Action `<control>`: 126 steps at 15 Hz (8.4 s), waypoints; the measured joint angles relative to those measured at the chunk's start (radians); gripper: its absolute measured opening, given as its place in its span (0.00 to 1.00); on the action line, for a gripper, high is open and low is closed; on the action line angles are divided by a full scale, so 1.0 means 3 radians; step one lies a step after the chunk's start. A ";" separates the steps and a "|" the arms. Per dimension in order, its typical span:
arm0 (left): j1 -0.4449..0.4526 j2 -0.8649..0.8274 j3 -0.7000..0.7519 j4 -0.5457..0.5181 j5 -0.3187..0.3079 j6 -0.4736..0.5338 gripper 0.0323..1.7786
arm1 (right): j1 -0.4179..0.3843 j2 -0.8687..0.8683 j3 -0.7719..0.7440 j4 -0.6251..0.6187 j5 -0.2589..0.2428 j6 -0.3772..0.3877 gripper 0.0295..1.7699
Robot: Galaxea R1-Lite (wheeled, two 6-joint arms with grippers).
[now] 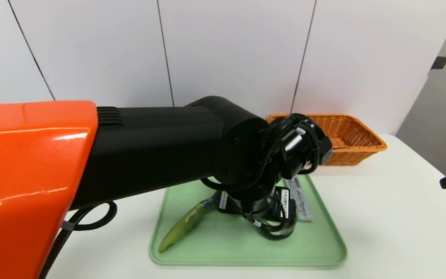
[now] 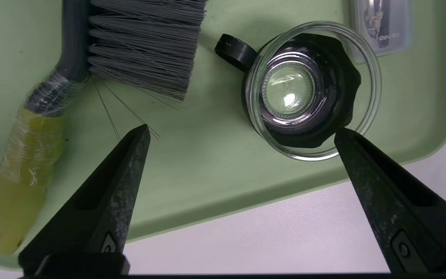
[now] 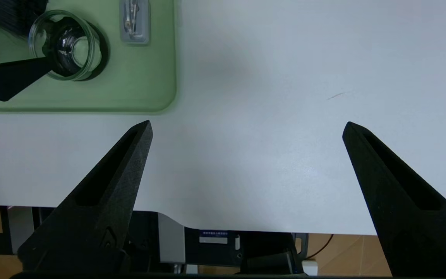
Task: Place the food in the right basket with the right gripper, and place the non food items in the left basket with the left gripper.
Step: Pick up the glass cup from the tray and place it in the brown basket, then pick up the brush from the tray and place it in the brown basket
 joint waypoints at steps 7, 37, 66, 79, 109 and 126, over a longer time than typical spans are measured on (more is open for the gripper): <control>0.0005 0.0136 0.0000 -0.0009 0.0116 0.0006 0.95 | 0.0001 -0.0118 0.0130 0.0000 -0.0001 -0.0009 0.96; 0.0029 0.0326 -0.0003 -0.0067 0.0059 -0.0079 0.42 | 0.0036 -0.0390 0.0436 -0.0016 -0.0006 -0.0060 0.96; 0.1530 -0.1291 0.0000 -0.0319 -0.0329 0.0629 0.04 | 0.0088 -0.0542 0.0489 -0.0003 -0.0003 -0.0057 0.96; 0.2733 -0.0272 0.0000 -0.0995 -0.0319 0.1138 0.04 | 0.0097 -0.0650 0.0499 0.0001 -0.0026 -0.0056 0.96; 0.2709 -0.0099 0.0004 -0.1716 0.0275 0.1620 0.79 | 0.0098 -0.0655 0.0609 -0.0016 -0.0016 -0.0056 0.96; 0.1430 -0.1794 0.1848 -0.1398 -0.1173 0.2127 0.94 | 0.0097 -0.0655 0.0615 -0.0019 -0.0003 -0.0030 0.96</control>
